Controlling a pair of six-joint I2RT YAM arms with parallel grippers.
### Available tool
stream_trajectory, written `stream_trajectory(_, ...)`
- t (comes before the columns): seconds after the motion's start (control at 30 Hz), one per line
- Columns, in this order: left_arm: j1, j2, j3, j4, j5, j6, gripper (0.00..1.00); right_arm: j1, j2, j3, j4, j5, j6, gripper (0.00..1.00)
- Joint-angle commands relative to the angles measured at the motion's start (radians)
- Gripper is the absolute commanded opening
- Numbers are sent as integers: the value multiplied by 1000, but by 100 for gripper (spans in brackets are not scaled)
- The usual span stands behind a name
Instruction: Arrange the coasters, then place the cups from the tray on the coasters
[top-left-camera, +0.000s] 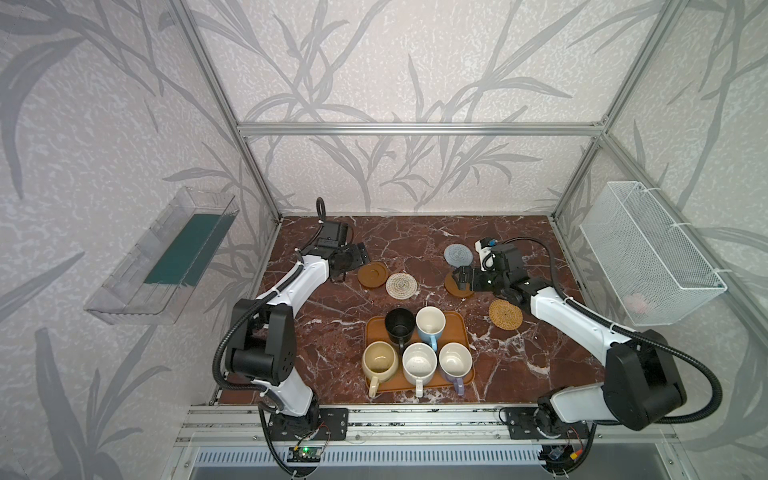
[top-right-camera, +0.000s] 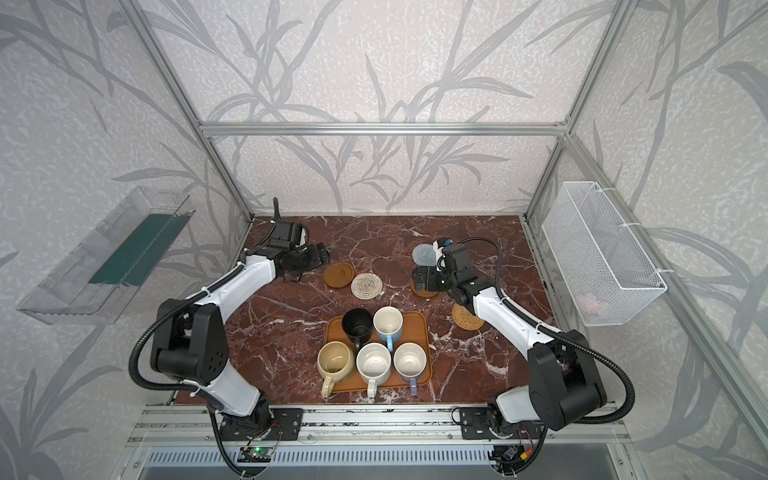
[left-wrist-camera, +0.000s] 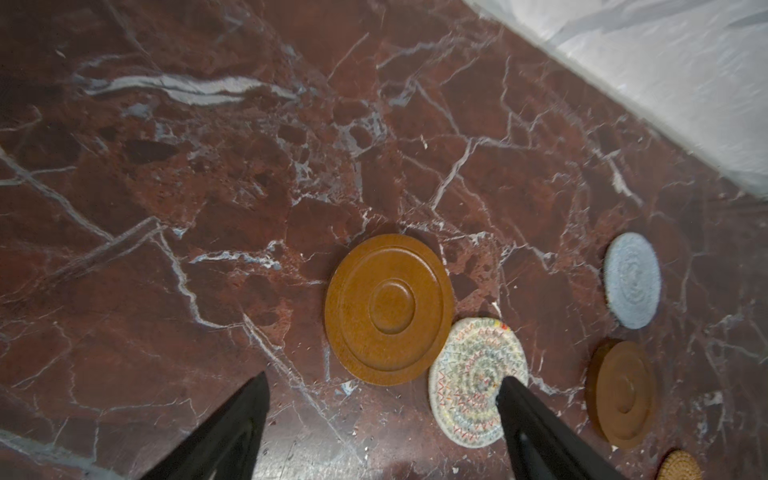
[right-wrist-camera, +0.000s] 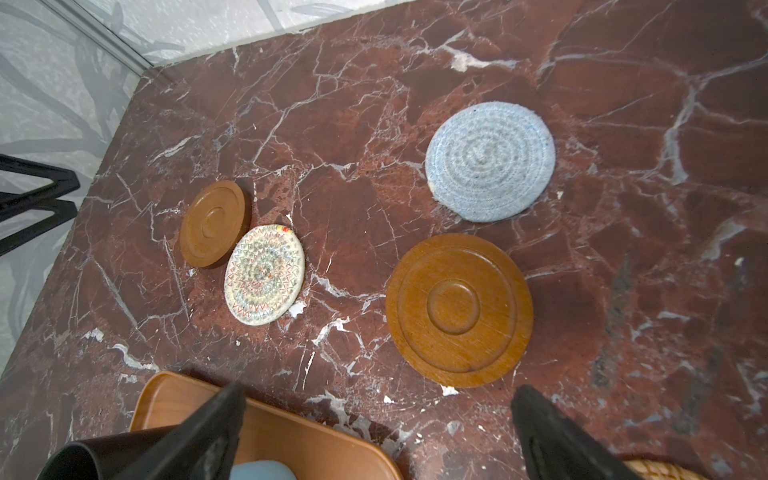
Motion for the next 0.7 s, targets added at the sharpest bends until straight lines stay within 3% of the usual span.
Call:
stream_trajectory(0.0, -28, 65, 104, -179, -73, 70, 84, 5, 39, 37, 42, -55, 36, 99)
stream_trajectory(0.1, -39, 143, 172, -252, -125, 89, 79, 11, 75, 71, 34, -84, 37, 99)
stream_trajectory(0.23, -45, 210, 186, -234, -105, 80, 69, 22, 108, 109, 29, -123, 25, 99)
stream_trajectory(0.67, -67, 340, 230, -232, -129, 98, 68, 26, 109, 123, 34, -124, 32, 99)
